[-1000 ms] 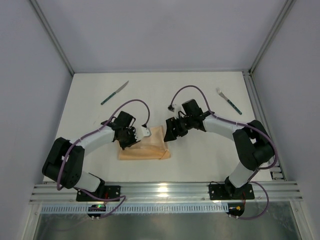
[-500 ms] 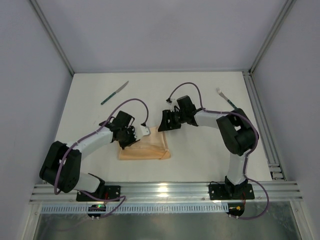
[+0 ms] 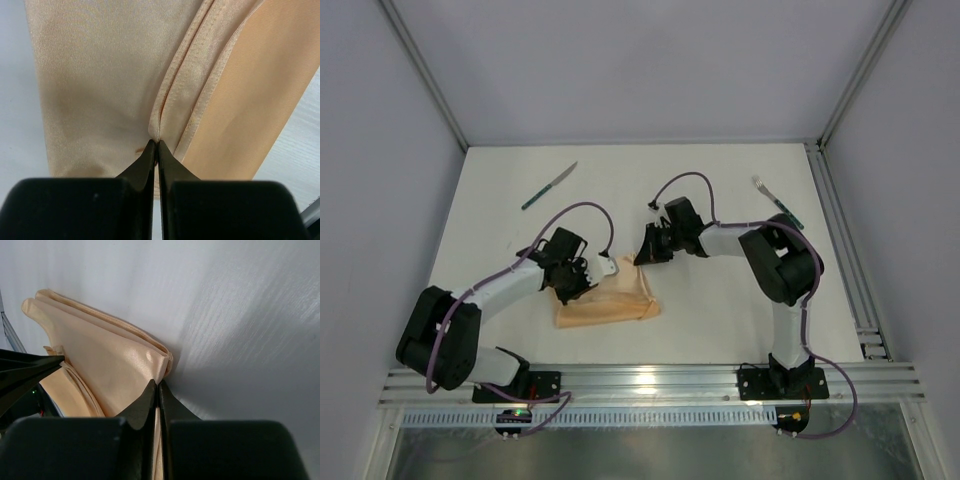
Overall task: Fold the napkin into a case and place the utensils inside
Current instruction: Fold the lower triangle-folded napkin at the center of the board.
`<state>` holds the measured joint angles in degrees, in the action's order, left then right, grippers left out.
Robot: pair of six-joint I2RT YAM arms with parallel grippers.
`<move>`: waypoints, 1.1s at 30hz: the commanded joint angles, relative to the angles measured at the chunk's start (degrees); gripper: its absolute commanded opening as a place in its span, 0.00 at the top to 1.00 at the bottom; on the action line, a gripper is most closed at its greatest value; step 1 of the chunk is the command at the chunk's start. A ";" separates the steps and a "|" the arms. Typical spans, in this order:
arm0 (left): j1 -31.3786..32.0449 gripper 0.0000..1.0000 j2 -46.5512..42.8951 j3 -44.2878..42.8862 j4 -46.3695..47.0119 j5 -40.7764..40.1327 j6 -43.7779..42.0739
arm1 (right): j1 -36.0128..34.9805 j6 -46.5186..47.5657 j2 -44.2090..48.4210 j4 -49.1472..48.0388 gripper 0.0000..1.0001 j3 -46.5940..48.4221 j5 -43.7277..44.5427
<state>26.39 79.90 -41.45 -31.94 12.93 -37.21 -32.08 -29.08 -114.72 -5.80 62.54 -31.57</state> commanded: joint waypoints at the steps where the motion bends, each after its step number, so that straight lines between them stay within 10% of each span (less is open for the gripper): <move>1: -0.72 1.00 -3.17 1.28 0.48 -0.36 1.96 | -0.18 -0.54 -1.13 1.41 0.96 -0.84 3.36; 33: -11.80 1.00 0.16 -4.51 -3.04 2.27 1.70 | 1.40 7.81 0.46 3.08 0.96 -3.39 0.02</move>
<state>15.31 78.43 -42.87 -36.58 13.85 -34.98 -30.94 -25.23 -113.80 -8.88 59.68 -33.95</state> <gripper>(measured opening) 0.006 0.044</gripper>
